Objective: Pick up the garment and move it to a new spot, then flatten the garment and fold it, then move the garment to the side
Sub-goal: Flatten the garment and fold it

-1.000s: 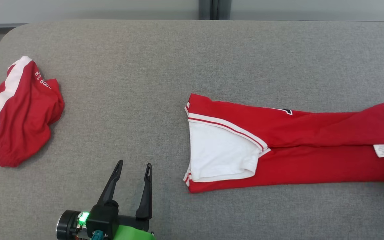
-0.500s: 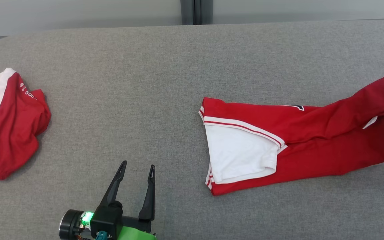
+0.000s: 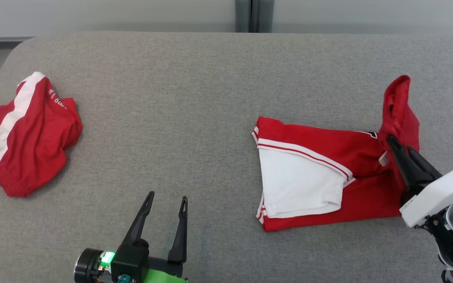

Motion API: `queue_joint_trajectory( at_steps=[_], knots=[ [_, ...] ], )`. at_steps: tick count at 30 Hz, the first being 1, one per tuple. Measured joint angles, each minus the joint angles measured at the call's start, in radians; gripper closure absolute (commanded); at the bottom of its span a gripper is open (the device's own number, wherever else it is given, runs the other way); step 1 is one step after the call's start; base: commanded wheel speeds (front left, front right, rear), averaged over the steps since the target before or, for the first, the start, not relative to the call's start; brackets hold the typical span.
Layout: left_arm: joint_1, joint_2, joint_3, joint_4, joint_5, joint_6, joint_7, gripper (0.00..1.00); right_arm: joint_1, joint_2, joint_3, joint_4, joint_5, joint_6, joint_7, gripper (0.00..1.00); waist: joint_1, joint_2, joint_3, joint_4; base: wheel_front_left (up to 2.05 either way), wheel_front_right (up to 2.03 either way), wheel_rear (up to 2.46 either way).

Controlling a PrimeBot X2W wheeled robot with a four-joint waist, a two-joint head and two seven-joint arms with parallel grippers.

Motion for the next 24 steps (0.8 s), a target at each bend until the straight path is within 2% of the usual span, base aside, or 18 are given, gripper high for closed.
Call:
queue_joint_trajectory(
  at_steps=[4, 9, 20, 21, 24],
  knots=[
    [-0.001, 0.0, -0.008, 0.002, -0.004, 0.0, 0.0, 0.0, -0.017, 0.05, 0.047, 0.0, -0.005, 0.0, 0.008, 1.0, 0.0, 0.0, 0.007, 0.03, 0.0, 0.0, 0.0],
    [-0.005, -0.001, -0.016, 0.008, -0.012, 0.0, 0.0, 0.0, -0.048, 0.081, 0.102, 0.014, -0.004, 0.0, 0.013, 1.0, 0.0, 0.0, 0.021, 0.063, 0.0, 0.0, 0.0],
    [-0.009, -0.001, -0.026, 0.02, -0.034, 0.012, 0.0, 0.0, -0.028, 0.112, 0.209, 0.056, 0.003, 0.0, 0.047, 1.0, 0.0, 0.0, 0.027, 0.113, 0.0, 0.0, 0.0],
    [-0.009, -0.001, -0.027, 0.02, -0.035, 0.014, 0.0, 0.0, -0.028, 0.116, 0.212, 0.061, 0.003, 0.0, 0.047, 0.0, 0.0, 0.0, 0.027, 0.113, 0.0, 0.0, 0.0],
    [-0.013, -0.001, -0.029, 0.02, -0.038, 0.018, 0.0, 0.0, -0.033, 0.126, 0.211, 0.062, 0.0, 0.0, 0.032, 0.0, 0.0, 0.0, 0.028, 0.112, 0.0, 0.0, 0.0]
  ],
)
